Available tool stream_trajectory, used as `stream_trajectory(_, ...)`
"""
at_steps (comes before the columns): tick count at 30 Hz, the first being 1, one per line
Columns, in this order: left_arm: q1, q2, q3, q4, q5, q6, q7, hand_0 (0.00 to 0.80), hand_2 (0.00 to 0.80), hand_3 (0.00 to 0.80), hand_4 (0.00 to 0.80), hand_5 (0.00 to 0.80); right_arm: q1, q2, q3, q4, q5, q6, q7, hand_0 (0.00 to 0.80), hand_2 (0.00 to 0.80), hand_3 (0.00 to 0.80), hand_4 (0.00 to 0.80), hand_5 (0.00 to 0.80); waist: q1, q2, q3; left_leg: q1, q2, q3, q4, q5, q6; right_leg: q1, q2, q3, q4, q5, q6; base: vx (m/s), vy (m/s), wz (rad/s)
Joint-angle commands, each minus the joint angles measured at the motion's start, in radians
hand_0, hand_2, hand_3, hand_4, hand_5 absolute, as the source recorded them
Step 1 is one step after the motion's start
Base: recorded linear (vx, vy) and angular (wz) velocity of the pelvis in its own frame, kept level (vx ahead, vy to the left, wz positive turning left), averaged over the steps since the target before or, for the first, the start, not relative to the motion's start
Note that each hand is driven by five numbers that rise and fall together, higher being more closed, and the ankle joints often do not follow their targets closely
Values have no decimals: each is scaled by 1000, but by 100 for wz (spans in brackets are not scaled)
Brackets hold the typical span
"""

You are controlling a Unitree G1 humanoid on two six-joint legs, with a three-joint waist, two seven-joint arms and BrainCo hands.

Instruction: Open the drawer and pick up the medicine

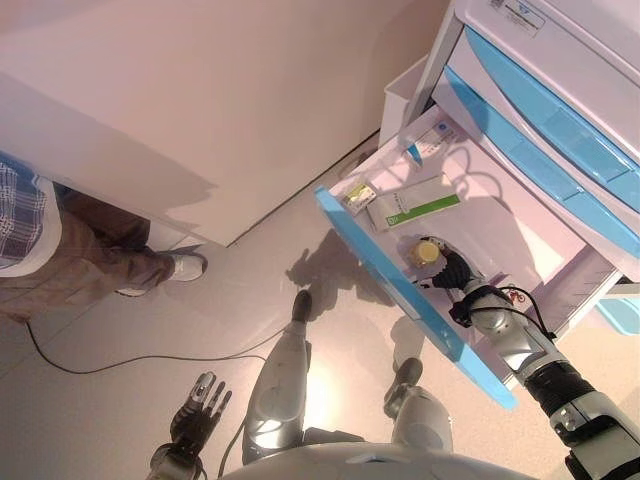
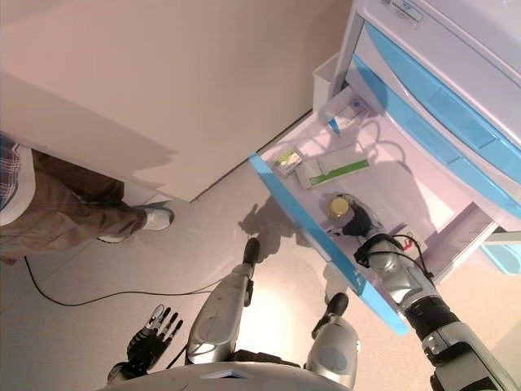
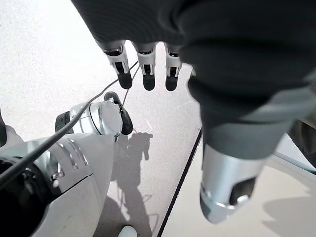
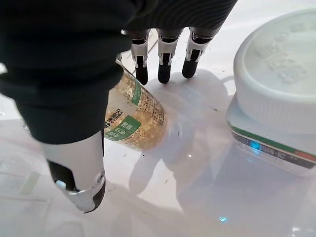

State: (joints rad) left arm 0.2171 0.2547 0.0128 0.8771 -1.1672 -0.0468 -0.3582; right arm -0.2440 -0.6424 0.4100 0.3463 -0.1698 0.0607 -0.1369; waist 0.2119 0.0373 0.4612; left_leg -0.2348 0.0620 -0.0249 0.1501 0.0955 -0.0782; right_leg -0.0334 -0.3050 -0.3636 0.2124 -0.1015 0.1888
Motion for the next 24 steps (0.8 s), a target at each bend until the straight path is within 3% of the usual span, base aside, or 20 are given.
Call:
stream_trajectory(1,8,18,-47,-21,20,-8,-1,0,0,0,0,0,-33,-11,25,-39,-14,-32,-12,0,0,0,0,0,9,-2,-18,42,32,16,78,-103,10,-105,-12,17,28,106,-35,0,0,0)
stream_trajectory(4,7,17,-48,-17,21,-9,-3,0,0,0,0,0,-33,-10,26,-34,-19,-41,-17,0,0,0,0,0,10,-2,-19,43,31,15,77,-102,11,-105,-13,16,29,106,-35,0,0,0)
stream_trajectory(5,7,17,-48,-16,19,-8,-3,0,0,0,0,0,-34,-9,27,-33,-20,-42,-21,66,66,66,66,66,10,-1,-19,43,32,16,77,-102,11,-105,-13,15,29,106,-35,0,0,0)
stream_trajectory(7,7,15,-49,-14,24,-9,-3,0,0,0,0,0,-37,-8,26,-27,-15,-49,-32,414,414,414,414,414,10,-1,-21,43,32,15,77,-102,11,-105,-14,15,30,106,-35,0,0,0)
stream_trajectory(8,6,15,-48,-12,24,-7,-2,0,0,0,0,0,-36,-5,23,-24,-14,-54,-38,552,552,552,552,552,10,-1,-23,44,31,14,77,-103,12,-105,-14,15,30,106,-35,0,0,0)
stream_trajectory(9,6,14,-49,-12,23,-7,-1,0,0,0,0,0,-35,-3,22,-24,-12,-54,-42,596,596,596,596,596,10,-1,-24,44,31,14,77,-103,12,-105,-14,15,30,107,-35,0,0,0)
stream_trajectory(11,5,13,-49,-10,20,-8,-1,0,0,0,0,0,-36,-3,20,-30,-8,-56,-46,800,800,800,800,800,9,-1,-24,44,31,15,77,-103,13,-107,-14,17,31,108,-34,0,0,0)
stream_trajectory(24,18,8,-47,-14,25,-9,-7,0,0,0,0,0,-24,-4,4,-33,-9,-86,-50,800,800,800,800,800,5,2,-32,54,30,16,78,-105,13,-102,-17,17,32,109,-33,0,0,0)
